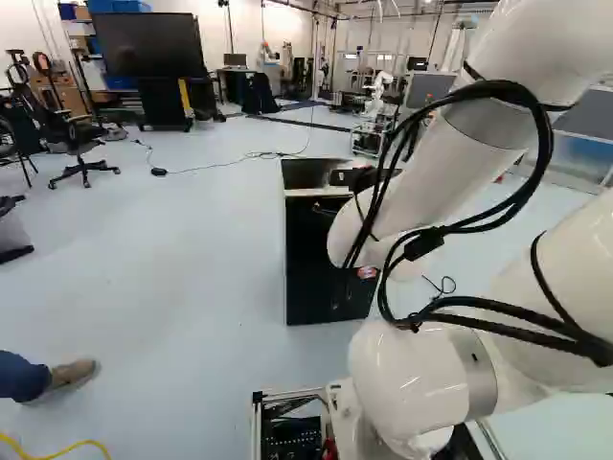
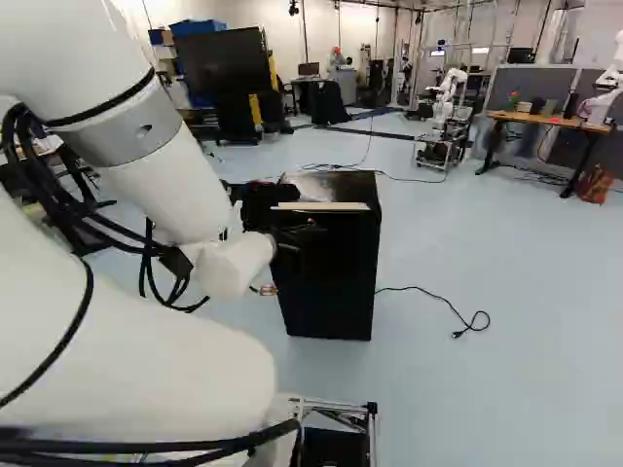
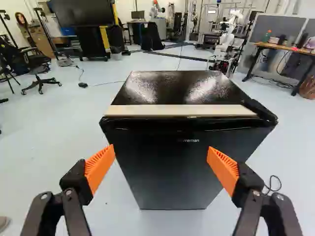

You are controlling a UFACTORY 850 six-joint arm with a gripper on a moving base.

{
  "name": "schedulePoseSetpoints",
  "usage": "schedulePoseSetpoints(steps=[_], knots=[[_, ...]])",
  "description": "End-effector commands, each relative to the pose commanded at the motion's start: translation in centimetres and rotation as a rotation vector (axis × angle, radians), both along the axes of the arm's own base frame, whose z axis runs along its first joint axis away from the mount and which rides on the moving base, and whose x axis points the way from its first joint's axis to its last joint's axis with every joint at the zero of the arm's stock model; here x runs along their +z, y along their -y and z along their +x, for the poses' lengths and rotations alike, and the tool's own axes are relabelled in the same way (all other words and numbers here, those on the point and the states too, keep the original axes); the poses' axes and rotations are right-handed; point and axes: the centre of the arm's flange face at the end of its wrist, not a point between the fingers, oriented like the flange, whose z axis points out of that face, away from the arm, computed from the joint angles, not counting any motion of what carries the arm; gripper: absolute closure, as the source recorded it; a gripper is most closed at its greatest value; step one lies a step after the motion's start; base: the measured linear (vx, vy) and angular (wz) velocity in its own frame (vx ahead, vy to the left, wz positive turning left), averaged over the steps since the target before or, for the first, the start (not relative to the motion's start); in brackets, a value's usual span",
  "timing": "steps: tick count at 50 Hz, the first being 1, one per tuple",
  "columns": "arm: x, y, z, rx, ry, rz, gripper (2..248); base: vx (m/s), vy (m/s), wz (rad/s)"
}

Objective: Grab a drink from the fridge

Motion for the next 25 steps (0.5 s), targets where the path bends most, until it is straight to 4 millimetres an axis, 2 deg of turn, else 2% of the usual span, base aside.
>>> schedulePoseSetpoints(steps=[25], knots=[[0.00,0.00,0.00,0.000,0.000,0.000,3,0.000,0.000,0.000]])
